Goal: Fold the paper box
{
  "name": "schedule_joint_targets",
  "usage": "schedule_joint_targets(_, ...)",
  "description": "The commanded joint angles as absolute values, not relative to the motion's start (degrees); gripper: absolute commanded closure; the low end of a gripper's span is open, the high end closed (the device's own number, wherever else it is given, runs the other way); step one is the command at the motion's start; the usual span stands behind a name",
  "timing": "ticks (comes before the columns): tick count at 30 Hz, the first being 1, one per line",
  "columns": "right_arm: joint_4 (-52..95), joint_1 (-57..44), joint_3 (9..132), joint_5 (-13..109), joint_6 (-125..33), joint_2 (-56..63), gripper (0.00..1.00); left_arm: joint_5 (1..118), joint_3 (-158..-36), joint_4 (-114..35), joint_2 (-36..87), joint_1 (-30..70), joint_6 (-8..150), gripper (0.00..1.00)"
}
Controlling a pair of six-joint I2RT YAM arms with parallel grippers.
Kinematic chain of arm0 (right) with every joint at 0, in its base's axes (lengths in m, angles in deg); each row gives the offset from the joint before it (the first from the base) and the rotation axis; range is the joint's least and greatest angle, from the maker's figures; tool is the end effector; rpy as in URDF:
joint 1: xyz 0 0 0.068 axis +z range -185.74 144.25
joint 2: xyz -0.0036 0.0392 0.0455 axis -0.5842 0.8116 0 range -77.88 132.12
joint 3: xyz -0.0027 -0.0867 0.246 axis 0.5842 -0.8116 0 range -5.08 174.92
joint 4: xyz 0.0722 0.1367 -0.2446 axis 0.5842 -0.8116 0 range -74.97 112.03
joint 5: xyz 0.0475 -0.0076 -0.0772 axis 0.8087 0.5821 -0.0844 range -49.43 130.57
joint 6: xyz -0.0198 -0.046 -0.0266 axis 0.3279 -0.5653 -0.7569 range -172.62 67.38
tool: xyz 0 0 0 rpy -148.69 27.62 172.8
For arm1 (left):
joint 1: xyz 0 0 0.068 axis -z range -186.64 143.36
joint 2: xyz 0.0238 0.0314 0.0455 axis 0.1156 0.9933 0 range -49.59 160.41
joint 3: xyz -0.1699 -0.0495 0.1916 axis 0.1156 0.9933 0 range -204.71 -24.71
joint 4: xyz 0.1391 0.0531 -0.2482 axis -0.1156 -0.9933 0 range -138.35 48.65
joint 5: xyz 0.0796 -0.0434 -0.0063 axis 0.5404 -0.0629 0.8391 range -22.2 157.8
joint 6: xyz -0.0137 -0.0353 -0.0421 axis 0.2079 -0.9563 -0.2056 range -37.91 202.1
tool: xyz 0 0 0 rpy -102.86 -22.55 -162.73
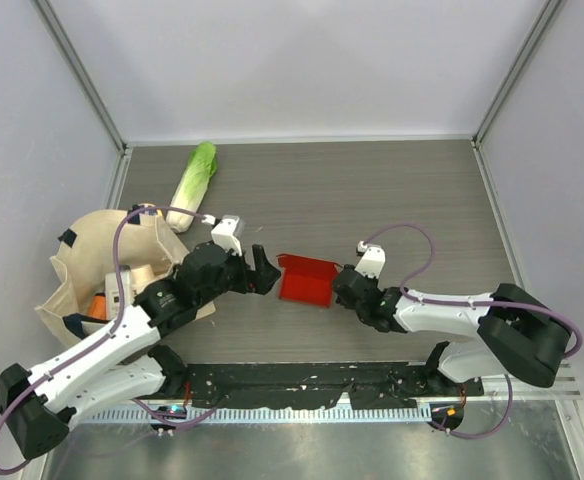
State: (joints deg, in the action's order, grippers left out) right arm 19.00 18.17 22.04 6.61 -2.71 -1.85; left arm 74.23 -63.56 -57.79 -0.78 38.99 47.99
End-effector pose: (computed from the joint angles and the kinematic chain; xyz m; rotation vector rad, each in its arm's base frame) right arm 0.1656 0.1896 0.1059 0.1599 2.2843 0.1892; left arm 0.1687 -0.1661 0.2640 0.1389 2.1098 -0.7486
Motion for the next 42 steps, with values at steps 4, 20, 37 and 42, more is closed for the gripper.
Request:
schedule_joint_targets(4,20.01,18.4,23.32,3.03,-3.22,-1.5,0.59,74.92,-62.42,-58.66,-2.48,38.71,44.31,0.12)
schedule_joint_targets(20,15.26,18.48,21.47,17.53,-13.42,-18.81,0.32,76.69,-58.74,-57.04,1.82,37.31,38.24,0.19)
schedule_joint_targets(37,35.2,18.05,10.92,23.25,-0.94,-19.1,0.38,66.56,-57.31,-33.35,25.62,37.31,39.56,0.31)
schedule_joint_targets(42,35.22,15.59,15.22,24.74,-0.24,-8.65,0.44,63.59,-62.14,-30.46,35.45,37.31,38.59,0.43)
